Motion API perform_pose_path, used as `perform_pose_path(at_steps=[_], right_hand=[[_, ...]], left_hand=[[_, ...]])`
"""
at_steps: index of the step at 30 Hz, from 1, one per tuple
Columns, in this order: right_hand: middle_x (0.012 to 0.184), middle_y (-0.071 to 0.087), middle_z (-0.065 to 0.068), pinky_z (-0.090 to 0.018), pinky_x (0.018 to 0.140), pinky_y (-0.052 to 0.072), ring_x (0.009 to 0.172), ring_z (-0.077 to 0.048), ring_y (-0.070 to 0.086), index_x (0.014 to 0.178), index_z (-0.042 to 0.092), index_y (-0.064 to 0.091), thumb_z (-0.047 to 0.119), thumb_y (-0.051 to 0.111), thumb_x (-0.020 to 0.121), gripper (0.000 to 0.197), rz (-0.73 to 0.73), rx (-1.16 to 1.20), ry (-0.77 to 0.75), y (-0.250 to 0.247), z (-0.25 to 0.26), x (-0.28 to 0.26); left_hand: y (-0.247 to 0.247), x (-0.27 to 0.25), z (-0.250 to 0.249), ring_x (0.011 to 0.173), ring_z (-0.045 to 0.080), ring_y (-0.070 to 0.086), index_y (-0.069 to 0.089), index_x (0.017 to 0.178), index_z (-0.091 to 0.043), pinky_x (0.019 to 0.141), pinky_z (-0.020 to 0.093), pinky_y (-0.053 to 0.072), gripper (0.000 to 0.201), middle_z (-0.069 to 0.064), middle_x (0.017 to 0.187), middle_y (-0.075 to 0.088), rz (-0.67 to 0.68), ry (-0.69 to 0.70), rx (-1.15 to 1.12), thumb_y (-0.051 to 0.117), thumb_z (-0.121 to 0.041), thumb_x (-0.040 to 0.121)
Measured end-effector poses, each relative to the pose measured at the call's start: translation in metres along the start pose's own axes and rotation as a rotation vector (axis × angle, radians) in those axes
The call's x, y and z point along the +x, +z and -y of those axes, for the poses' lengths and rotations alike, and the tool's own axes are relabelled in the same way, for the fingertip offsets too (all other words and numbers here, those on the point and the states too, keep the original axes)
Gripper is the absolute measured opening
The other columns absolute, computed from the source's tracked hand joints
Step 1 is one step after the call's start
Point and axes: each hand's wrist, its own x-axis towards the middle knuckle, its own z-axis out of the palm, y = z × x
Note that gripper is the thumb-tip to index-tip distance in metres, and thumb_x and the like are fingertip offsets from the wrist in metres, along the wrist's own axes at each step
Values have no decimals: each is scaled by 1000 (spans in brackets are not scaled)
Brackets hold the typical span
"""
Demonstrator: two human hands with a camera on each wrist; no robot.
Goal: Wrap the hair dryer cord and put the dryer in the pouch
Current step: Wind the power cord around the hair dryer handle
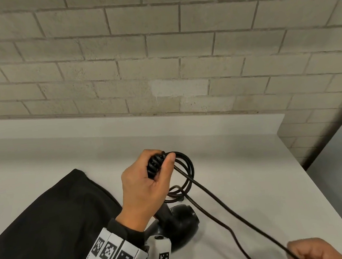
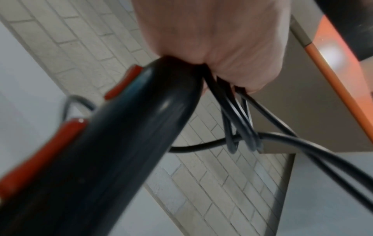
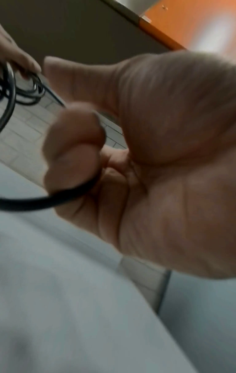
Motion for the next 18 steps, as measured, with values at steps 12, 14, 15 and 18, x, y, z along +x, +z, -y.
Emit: perform_pose_path(at_steps=[12, 14, 15, 18], right_hand=[[36, 42, -2, -5, 51, 35, 40, -13, 46, 38, 19, 50, 57, 72, 76, 59, -726, -339, 151, 17, 13, -35], [39, 52, -2, -10, 57, 42, 47, -12, 55, 42, 18, 58, 37, 74, 83, 48, -822, -368, 203, 22, 18, -28], [41, 54, -2, -21, 61, 45, 52, -19, 58, 49, 15, 61, 32, 73, 85, 42, -822, -341, 266, 22, 18, -24], [68, 62, -6, -41, 74, 48, 77, -34, 62, 75, 14, 62, 23, 83, 74, 24, -970, -402, 322, 32, 24, -7]], left_hand=[[-2, 0, 2, 50, 5, 52, 65, 83, -17, 51, 7, 38, 27, -16, 52, 47, 20, -28, -5, 59, -44, 88], [-2, 1, 3, 53, 10, 54, 64, 84, -19, 51, 8, 39, 27, -11, 53, 52, -2, -51, -14, 58, -45, 88], [-3, 1, 3, 55, 11, 55, 63, 85, -21, 52, 8, 39, 25, -10, 54, 54, -15, -60, -18, 58, -45, 88], [-4, 1, 0, 58, 10, 56, 63, 87, -21, 52, 7, 40, 24, -8, 56, 56, -11, -58, -17, 58, -44, 88]])
